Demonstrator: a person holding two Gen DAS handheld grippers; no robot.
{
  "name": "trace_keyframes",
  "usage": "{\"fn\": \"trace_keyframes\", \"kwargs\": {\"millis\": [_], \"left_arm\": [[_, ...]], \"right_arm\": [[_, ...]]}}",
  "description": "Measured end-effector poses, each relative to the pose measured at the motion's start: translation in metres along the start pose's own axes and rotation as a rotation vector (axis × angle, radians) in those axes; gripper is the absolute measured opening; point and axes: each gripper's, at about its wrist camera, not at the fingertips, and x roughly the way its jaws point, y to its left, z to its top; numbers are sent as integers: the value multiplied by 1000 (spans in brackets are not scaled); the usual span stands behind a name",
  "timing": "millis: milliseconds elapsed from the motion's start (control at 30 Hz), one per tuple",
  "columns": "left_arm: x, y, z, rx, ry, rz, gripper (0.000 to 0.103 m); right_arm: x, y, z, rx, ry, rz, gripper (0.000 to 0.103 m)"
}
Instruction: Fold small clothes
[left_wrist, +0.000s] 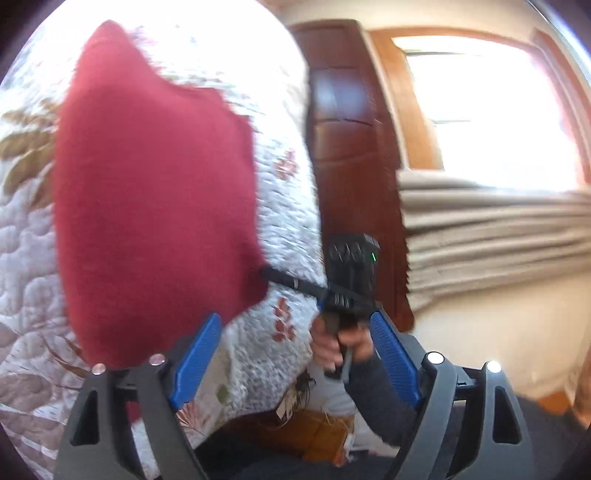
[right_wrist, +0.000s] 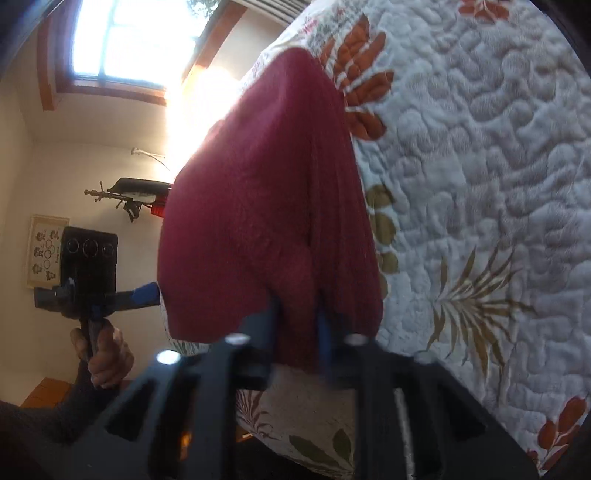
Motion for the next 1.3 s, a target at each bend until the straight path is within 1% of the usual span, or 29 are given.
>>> {"fn": "trace_keyframes", "kwargs": {"millis": [33, 100, 167, 200, 233, 267, 300, 333, 367, 400, 433, 467, 500, 533, 600, 667, 700, 800, 933, 1000, 1067, 1167, 1267, 1300], "left_arm": [[9, 10, -2, -21, 19, 22, 83], [15, 23, -5, -55, 56, 41, 83], [14, 18, -15, -40, 63, 60, 83], [9, 14, -18, -35, 57, 54, 83], [3, 9, -21, -32, 40, 44, 83], [-3, 6, -24, -25, 20, 39, 83], [-11, 2, -28, -16, -2, 39, 83], [-20, -2, -33, -5, -29, 47, 83], [-30, -6, -36, 6, -59, 64, 83], [-41, -7, -39, 17, -93, 90, 85], [-48, -9, -43, 22, -130, 126, 86], [-57, -9, -46, 20, -171, 170, 88], [-67, -6, -48, 11, -208, 205, 90], [-74, 0, -49, -9, -232, 224, 90], [-79, 17, -49, -70, -241, 249, 91], [-75, 30, -50, -119, -237, 256, 91], [-70, 37, -49, -142, -232, 250, 91], [-61, 48, -47, -168, -217, 226, 91], [-53, 56, -34, -168, -208, 203, 91], [-43, 60, -28, -165, -184, 200, 91], [-33, 63, -22, -163, -159, 199, 91], [-23, 66, -15, -162, -148, 173, 92], [-15, 66, -11, -142, -120, 131, 92], [-12, 66, -10, -133, -110, 133, 92]], "right_arm": [[7, -9, -6, 23, 14, -23, 6], [13, -23, -16, 73, 29, -12, 6], [3, -22, -23, 68, 12, 4, 6], [-3, -19, -24, 59, 2, 16, 7], [-12, -15, -22, 44, -9, 36, 14], [-25, -14, -21, 31, -20, 57, 24], [-37, -14, -16, 22, -33, 76, 32], [-49, -15, -10, 18, -55, 95, 55], [-60, -18, -1, 23, -77, 116, 73], [-66, -23, 9, 38, -85, 150, 78], [-69, -31, 19, 61, -76, 202, 82], [-68, -38, 32, 86, -64, 251, 84], [-65, -46, 45, 108, -56, 280, 84], [-57, -49, 60, 122, -46, 298, 85], [-44, -58, 90, 140, -9, 354, 85], [-26, -59, 117, 152, 24, 369, 86], [-18, -60, 125, 152, 41, 369, 86], [3, -56, 137, 136, 83, 366, 86], [13, -40, 153, 105, 108, 390, 86], [18, -35, 161, 98, 117, 384, 86], [13, -35, 157, 95, 128, 378, 85], [17, -30, 155, 89, 142, 377, 84], [13, -12, 154, 43, 149, 401, 78], [13, -5, 154, 16, 150, 415, 78]]}}
